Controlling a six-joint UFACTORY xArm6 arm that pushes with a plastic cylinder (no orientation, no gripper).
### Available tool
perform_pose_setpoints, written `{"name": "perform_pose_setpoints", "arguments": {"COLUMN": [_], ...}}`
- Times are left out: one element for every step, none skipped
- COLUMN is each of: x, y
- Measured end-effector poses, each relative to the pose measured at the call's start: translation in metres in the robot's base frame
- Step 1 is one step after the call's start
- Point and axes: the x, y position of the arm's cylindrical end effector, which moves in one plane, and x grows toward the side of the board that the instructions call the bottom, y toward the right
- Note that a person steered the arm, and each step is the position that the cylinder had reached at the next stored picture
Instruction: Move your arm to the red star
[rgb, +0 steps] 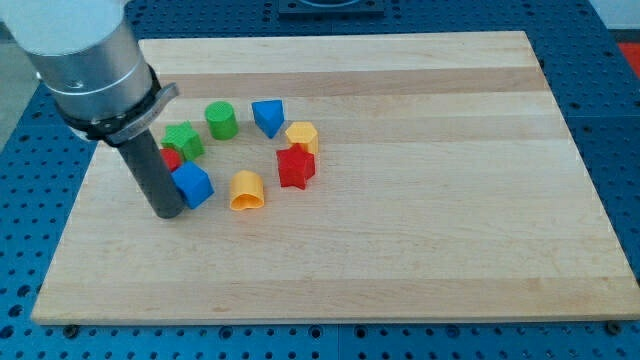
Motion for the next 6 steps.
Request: {"name": "perform_pose_setpoints", "arguments": {"x": [0.010,0.062,0.074,0.074,0.073,0.063], "y": [-0.004,0.026,0.128,0.180,0.188,0.279]}}
